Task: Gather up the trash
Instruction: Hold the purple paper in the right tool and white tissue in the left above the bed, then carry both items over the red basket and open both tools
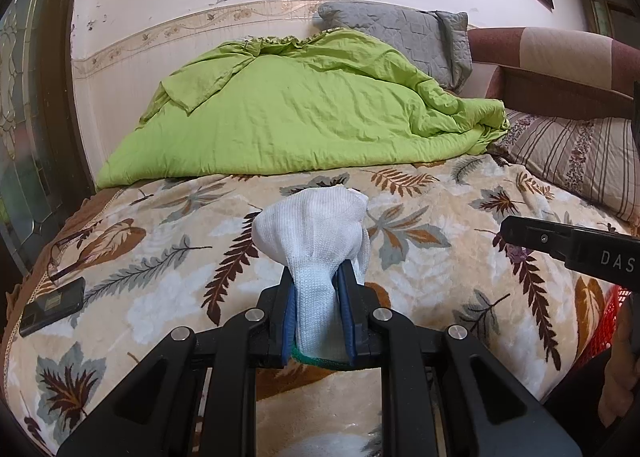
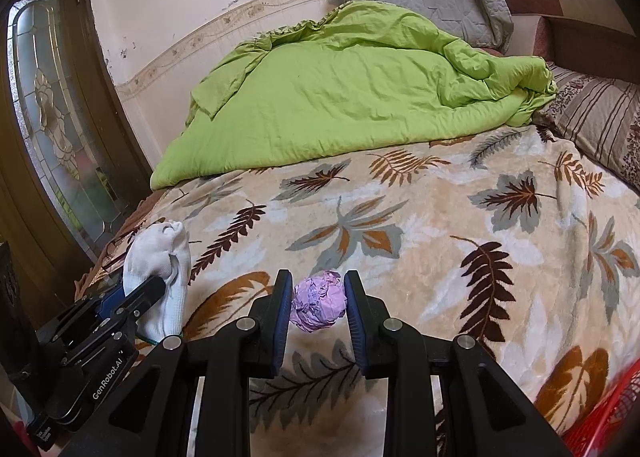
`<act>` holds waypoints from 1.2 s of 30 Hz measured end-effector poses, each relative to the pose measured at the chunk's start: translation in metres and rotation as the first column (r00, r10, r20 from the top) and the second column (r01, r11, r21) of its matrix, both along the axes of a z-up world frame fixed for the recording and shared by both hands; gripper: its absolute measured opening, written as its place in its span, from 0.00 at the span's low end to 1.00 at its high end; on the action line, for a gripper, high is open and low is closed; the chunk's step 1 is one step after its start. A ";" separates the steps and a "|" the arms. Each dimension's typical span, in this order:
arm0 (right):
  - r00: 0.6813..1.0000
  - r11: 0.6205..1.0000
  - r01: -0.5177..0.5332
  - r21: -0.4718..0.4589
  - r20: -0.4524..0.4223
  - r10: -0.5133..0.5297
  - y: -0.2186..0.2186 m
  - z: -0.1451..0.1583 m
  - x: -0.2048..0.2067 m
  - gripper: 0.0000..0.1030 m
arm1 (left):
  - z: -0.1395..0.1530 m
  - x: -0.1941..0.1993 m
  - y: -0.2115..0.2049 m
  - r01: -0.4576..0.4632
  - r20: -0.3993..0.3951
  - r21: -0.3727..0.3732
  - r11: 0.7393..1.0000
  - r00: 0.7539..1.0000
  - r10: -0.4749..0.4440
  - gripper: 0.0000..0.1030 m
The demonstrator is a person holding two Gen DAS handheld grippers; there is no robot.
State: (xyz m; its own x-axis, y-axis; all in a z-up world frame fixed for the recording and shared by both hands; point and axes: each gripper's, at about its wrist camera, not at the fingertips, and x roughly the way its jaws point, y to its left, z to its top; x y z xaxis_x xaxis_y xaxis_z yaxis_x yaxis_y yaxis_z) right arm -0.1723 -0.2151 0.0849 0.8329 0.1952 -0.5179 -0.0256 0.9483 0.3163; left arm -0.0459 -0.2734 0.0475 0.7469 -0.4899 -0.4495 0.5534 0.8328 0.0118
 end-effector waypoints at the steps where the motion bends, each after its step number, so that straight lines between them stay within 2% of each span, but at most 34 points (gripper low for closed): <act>1: 1.000 1.000 0.000 0.002 -0.001 0.000 0.000 0.000 0.000 0.28 | 0.000 0.000 0.000 0.001 0.000 0.000 1.000 1.000 -0.001 0.18; 14: 1.000 1.000 0.002 0.014 -0.006 -0.002 -0.003 0.000 0.001 0.28 | -0.002 -0.001 0.006 0.016 -0.003 0.000 1.000 1.000 -0.016 0.18; 24: 1.000 0.999 0.012 0.042 -0.001 -0.012 -0.008 0.000 -0.007 0.28 | -0.006 0.000 0.009 0.065 0.002 -0.004 0.998 0.998 -0.065 0.18; 30: 1.000 0.998 0.023 0.065 0.006 -0.023 -0.015 0.005 -0.024 0.28 | 0.002 -0.009 0.008 0.117 0.003 -0.023 0.993 0.993 -0.117 0.18; 36: 0.997 0.994 0.070 0.090 0.011 -0.071 -0.042 0.013 -0.057 0.28 | 0.014 -0.031 0.005 0.198 0.004 -0.047 0.979 0.980 -0.198 0.18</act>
State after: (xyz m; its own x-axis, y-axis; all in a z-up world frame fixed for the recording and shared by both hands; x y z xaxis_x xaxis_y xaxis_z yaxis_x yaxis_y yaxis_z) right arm -0.2296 -0.2567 0.0984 0.8532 0.1806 -0.4893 0.0353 0.9160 0.3996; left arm -0.0766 -0.2684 0.0614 0.6328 -0.6488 -0.4226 0.7074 0.7063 -0.0250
